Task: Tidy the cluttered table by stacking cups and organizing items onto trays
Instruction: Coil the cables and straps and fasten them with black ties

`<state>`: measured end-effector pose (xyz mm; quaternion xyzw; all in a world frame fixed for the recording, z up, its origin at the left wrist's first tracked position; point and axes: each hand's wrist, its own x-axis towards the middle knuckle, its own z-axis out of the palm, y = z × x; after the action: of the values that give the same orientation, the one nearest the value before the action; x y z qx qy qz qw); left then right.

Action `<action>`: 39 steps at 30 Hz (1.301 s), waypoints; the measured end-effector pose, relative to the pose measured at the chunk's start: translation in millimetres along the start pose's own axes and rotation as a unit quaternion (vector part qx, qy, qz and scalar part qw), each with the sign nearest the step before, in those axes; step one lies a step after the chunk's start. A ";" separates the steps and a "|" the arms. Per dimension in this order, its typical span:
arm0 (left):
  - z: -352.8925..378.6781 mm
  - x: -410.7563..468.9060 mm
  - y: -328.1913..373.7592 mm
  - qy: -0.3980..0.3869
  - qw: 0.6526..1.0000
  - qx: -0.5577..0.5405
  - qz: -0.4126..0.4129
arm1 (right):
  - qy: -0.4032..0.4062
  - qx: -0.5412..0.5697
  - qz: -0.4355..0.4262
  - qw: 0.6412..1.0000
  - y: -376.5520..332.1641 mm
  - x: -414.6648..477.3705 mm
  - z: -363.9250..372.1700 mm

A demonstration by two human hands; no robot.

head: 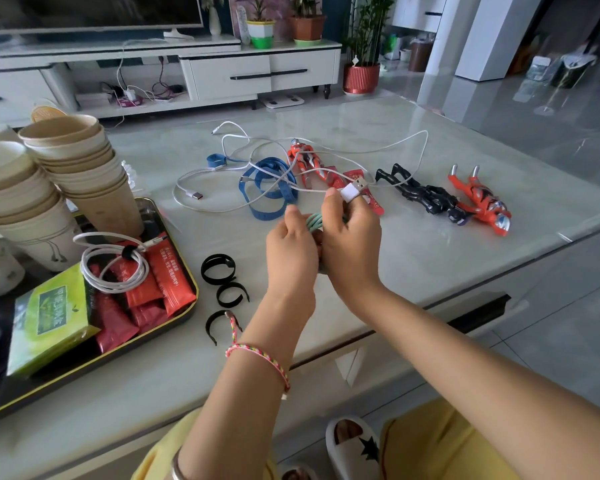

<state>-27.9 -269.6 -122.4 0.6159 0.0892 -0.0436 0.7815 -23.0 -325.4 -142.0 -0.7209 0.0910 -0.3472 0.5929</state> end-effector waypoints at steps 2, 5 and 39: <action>-2.0 2.9 -2.1 0.004 0.995 0.069 0.074 | -0.004 0.000 0.028 1.000 2.6 1.4 1.1; -4.9 6.3 -2.6 0.029 0.987 0.119 0.108 | -0.015 0.019 0.076 0.997 6.6 0.3 5.6; -113.6 41.2 32.0 0.011 0.984 0.173 0.051 | -0.497 -0.297 -0.215 0.787 3.1 -26.9 21.0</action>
<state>8.4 -150.0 -125.4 0.7458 0.0579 -0.0118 0.6636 -29.3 -295.0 -156.5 -0.9354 -0.2745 -0.0152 0.2226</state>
